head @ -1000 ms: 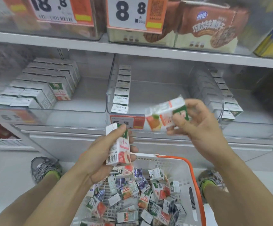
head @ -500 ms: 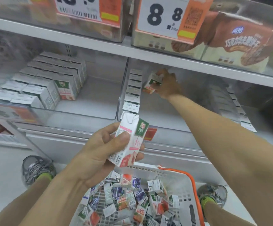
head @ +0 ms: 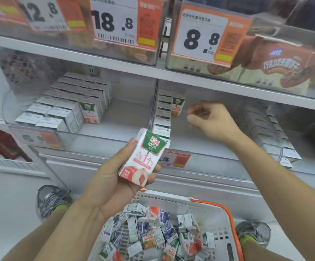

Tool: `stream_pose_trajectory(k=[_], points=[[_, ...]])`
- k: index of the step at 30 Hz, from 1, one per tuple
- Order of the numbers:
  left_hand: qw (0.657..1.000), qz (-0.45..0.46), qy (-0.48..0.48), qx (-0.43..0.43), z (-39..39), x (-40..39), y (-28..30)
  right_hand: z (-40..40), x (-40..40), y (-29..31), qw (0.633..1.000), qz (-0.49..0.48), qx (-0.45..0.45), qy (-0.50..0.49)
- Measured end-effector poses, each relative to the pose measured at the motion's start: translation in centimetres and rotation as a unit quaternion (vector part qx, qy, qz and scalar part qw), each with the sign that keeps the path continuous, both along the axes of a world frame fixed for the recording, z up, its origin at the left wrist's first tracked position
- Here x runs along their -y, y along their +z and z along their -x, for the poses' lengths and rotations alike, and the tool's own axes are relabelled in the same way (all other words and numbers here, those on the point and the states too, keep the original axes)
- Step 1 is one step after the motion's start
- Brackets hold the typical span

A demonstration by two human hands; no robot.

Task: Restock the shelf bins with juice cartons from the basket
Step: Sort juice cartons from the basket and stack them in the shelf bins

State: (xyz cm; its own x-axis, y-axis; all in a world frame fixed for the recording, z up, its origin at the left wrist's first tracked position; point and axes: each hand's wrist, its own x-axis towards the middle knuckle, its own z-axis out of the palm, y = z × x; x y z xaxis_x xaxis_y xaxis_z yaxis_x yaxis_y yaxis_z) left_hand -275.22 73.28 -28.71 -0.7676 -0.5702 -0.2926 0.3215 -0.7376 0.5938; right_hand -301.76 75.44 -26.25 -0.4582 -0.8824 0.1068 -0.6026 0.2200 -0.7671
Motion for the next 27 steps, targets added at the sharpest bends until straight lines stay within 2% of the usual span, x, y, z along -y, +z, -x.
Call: stream_pose_trajectory(k=[2,4,7,10,13,14,15,16,17,18,19,20,21,23,27], points=[[1.0,0.008,-0.015,0.007,-0.6,-0.2,0.1,-3.5,-3.3,1.8,0.986,0.007,0.143,0.088],[0.999,0.024,-0.038,0.01,-1.2,-0.5,0.2,-6.3,-5.2,2.5,0.966,-0.028,0.206,0.156],[0.993,0.073,-0.096,0.014,-2.3,-0.8,0.2,-9.1,-5.9,2.5,0.942,-0.082,0.209,0.251],[0.988,0.102,-0.116,0.007,-3.8,-0.9,-0.2,-10.8,-5.4,1.9,0.926,-0.075,0.216,0.302],[0.982,0.167,-0.086,-0.01,-5.9,0.5,0.1,-12.6,-4.0,2.6,0.918,-0.032,0.224,0.325],[0.975,0.212,-0.066,-0.002,-6.6,1.2,0.3,-13.2,-3.2,2.8,0.92,-0.011,0.22,0.325],[0.958,0.282,-0.027,0.044,-7.2,2.1,0.4,-13.9,-2.5,2.9,0.926,0.009,0.21,0.314],[0.918,0.366,0.048,0.142,-7.7,3.4,0.0,-14.5,-1.5,2.9,0.936,0.03,0.193,0.294],[0.835,0.446,0.157,0.283,-8.3,4.8,-0.3,-15.0,-0.3,2.8,0.948,0.05,0.162,0.271],[0.724,0.505,0.261,0.391,-9.0,6.2,-0.7,-15.5,1.1,2.5,0.961,0.065,0.106,0.247],[0.63,0.549,0.325,0.442,-9.5,7.5,-1.1,-15.9,2.6,2.2,0.972,0.073,0.029,0.222],[0.578,0.579,0.344,0.46,-9.9,8.7,-1.7,-16.2,4.3,1.7,0.976,0.075,-0.053,0.199],[0.548,0.601,0.339,0.472,-10.0,9.9,-2.5,-16.6,6.0,1.3,0.975,0.075,-0.113,0.178],[0.507,0.625,0.306,0.508,-9.8,11.4,-4.7,-17.3,9.5,0.4,0.976,0.074,-0.144,0.144],[0.48,0.62,0.266,0.561,-8.8,11.9,-7.2,-18.2,16.4,-1.9,0.976,-0.005,-0.177,0.13]])
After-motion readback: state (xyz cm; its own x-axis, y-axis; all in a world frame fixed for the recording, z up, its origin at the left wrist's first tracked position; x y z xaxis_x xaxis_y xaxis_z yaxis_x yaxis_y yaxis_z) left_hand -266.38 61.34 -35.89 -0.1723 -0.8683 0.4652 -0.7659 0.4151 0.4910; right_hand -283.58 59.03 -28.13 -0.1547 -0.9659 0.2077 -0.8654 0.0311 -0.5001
